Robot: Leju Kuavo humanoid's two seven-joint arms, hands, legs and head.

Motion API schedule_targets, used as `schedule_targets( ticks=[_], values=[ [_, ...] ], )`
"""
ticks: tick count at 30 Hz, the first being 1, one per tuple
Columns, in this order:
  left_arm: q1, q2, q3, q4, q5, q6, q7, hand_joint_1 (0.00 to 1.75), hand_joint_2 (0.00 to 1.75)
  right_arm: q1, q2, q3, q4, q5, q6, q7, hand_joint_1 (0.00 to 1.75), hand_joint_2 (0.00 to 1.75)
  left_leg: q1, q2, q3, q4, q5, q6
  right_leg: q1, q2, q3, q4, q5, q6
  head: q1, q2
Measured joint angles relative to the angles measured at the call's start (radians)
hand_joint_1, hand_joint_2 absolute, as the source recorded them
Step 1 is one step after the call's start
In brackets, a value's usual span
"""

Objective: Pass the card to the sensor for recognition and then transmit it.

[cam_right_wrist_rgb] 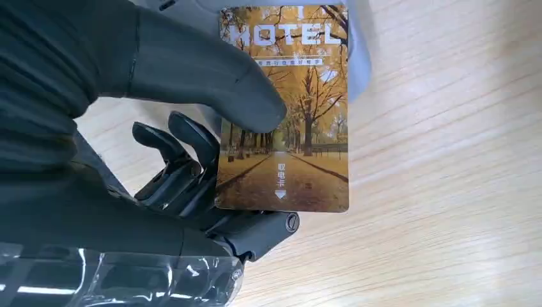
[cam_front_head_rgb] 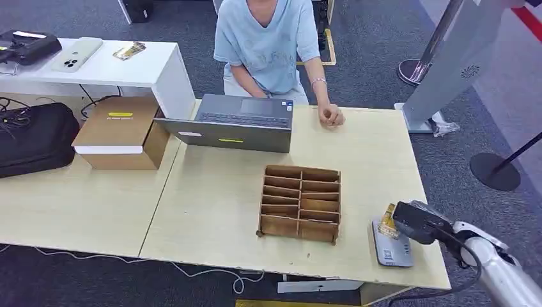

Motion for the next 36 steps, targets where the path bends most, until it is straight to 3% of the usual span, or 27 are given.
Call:
schedule_targets(
  ticks=[22, 36],
  values=[
    [0.000, 0.000, 0.000, 0.000, -0.002, -0.002, 0.000, 0.00, 0.00, 0.048, -0.004, -0.021, -0.045, 0.051, -0.017, 0.000, 1.75, 1.75, 0.000, 0.000, 0.003, 0.000, 0.000, 0.000, 0.000, 0.000, 0.003, -0.001, 0.000, 0.000, 0.000, 0.000],
    [0.001, 0.000, 0.000, 0.000, -0.005, 0.007, 0.000, 0.00, 0.00, 0.104, 0.000, -0.083, -0.086, 0.059, -0.037, 0.000, 1.75, 1.75, 0.000, 0.000, 0.003, 0.000, 0.000, 0.000, 0.000, 0.000, 0.004, -0.001, 0.000, 0.000, 0.000, 0.000]
  ],
)
